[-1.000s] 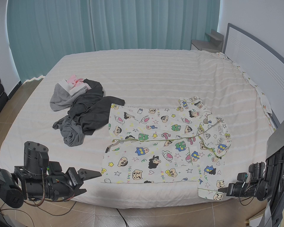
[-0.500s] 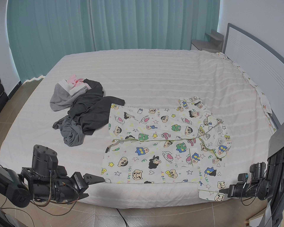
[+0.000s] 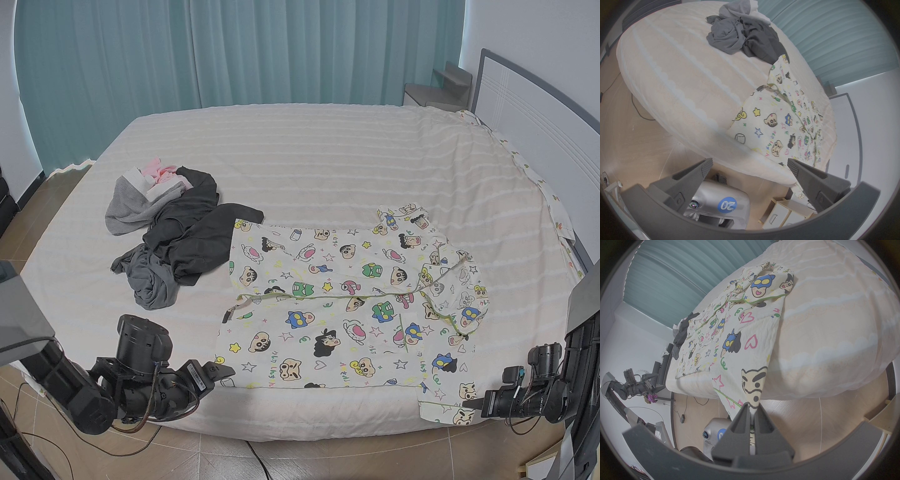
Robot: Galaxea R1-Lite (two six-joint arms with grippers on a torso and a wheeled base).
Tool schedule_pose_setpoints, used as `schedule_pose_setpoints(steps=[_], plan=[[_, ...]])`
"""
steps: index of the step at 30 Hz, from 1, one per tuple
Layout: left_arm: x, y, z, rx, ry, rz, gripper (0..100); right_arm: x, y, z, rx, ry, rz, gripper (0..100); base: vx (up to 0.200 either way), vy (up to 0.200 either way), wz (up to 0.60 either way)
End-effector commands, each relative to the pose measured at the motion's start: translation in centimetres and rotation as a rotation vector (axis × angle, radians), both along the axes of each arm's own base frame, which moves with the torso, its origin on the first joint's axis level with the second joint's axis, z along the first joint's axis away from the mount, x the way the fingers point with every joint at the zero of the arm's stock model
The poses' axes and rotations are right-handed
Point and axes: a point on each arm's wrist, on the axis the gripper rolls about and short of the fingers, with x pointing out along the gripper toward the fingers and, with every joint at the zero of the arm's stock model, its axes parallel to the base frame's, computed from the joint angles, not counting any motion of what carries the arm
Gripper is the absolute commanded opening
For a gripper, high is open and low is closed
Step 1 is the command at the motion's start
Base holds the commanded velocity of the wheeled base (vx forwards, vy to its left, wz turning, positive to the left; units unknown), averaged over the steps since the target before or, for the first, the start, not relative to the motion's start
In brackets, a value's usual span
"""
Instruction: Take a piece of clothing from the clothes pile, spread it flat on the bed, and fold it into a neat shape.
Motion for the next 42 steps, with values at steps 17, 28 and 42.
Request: schedule_pose_setpoints(steps=[17,28,42], plan=[[6.5,-2.6,-6.5,0.148,0.044,0.105,100,-0.4,0.1,0.1,0.009,0.011,0.006,0,0.0,0.0,0.0],[6.9,-2.9,-5.9,0.133,0.015,0.108,100,-0.4,0.1,0.0,0.009,0.013,0.006,0,0.0,0.0,0.0],[7.7,-3.1,-4.6,0.125,-0.003,0.113,100,-0.4,0.1,0.0,0.009,0.013,0.006,0,0.0,0.0,0.0]])
